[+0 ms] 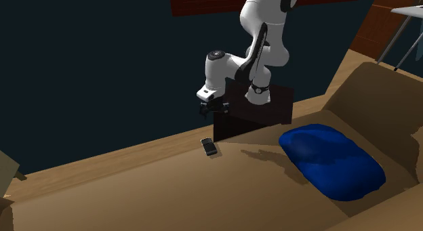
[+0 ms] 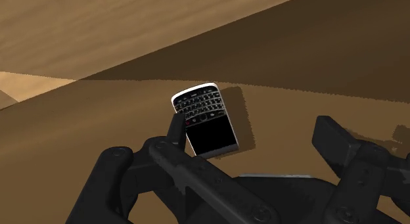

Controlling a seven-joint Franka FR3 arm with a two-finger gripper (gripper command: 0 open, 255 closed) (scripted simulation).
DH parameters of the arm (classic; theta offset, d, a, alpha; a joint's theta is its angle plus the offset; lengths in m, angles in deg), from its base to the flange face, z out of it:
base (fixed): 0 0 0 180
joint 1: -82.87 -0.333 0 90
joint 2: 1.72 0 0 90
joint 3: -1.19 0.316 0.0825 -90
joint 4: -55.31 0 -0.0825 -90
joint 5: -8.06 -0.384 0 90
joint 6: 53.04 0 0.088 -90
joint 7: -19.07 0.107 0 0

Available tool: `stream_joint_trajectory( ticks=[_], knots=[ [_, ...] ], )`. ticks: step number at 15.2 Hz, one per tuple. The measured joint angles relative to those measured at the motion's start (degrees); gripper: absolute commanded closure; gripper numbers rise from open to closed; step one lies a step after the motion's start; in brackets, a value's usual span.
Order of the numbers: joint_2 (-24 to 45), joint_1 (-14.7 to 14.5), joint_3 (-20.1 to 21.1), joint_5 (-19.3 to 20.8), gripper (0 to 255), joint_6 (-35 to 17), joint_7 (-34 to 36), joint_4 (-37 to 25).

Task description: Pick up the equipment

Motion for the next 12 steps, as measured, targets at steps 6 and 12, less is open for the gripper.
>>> stream_joint_trajectory(
  ticks=[6,12],
  knots=[
    [15.29,2.26,2.06,-8.68,0,-6.29,-11.70,-7.62],
    [21.62,4.22,4.16,-12.06,0,-10.10,-15.80,-9.74]
  ],
)
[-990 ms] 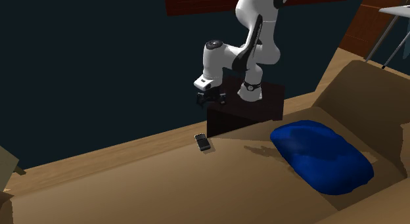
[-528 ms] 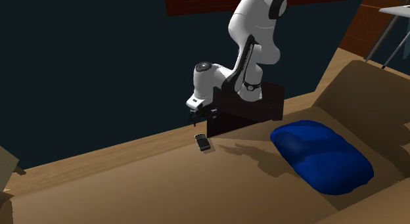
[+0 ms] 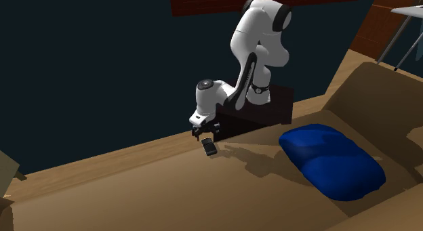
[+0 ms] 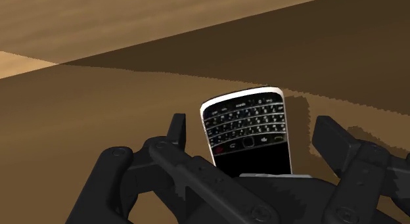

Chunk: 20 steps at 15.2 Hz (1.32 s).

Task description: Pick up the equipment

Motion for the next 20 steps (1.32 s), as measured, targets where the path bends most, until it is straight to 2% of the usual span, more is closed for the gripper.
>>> stream_joint_trajectory(
  ticks=[3,4,14,20],
  knots=[
    [2.01,0.58,0.80,-1.12,0,-1.70,-0.83,-0.24],
    [2.23,0.70,0.88,-1.24,255,-1.86,-0.98,-0.30],
    [2.48,0.81,0.96,-1.37,255,-2.03,-1.12,-0.43],
    [-0.84,-0.24,-0.37,0.50,255,0.85,0.34,-0.07]
  ],
)
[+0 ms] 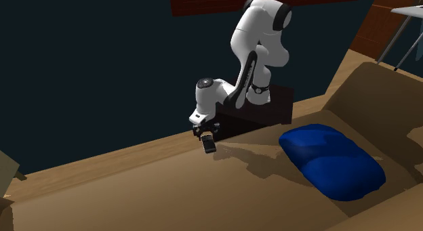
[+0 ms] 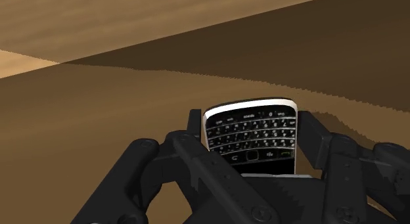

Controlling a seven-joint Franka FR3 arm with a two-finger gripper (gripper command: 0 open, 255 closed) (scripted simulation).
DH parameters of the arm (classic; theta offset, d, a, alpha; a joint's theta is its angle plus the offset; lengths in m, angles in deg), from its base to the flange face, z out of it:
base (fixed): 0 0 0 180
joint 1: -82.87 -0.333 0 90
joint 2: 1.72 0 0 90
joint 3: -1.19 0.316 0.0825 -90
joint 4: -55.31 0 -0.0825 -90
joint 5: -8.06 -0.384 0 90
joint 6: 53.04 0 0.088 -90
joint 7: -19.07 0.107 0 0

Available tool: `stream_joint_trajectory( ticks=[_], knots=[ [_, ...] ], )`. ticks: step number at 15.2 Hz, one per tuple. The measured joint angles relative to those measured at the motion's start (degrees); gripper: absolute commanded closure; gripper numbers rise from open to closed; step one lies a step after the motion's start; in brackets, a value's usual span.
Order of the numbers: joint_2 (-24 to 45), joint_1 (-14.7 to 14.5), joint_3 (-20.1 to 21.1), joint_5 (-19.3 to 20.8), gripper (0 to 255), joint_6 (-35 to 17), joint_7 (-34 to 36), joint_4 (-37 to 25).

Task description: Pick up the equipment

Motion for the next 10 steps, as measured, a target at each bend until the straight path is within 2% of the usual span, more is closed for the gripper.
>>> stream_joint_trajectory(
  ticks=[10],
  knots=[
    [-6.13,-1.37,-2.04,3.67,255,5.95,2.56,-0.15]
  ],
)
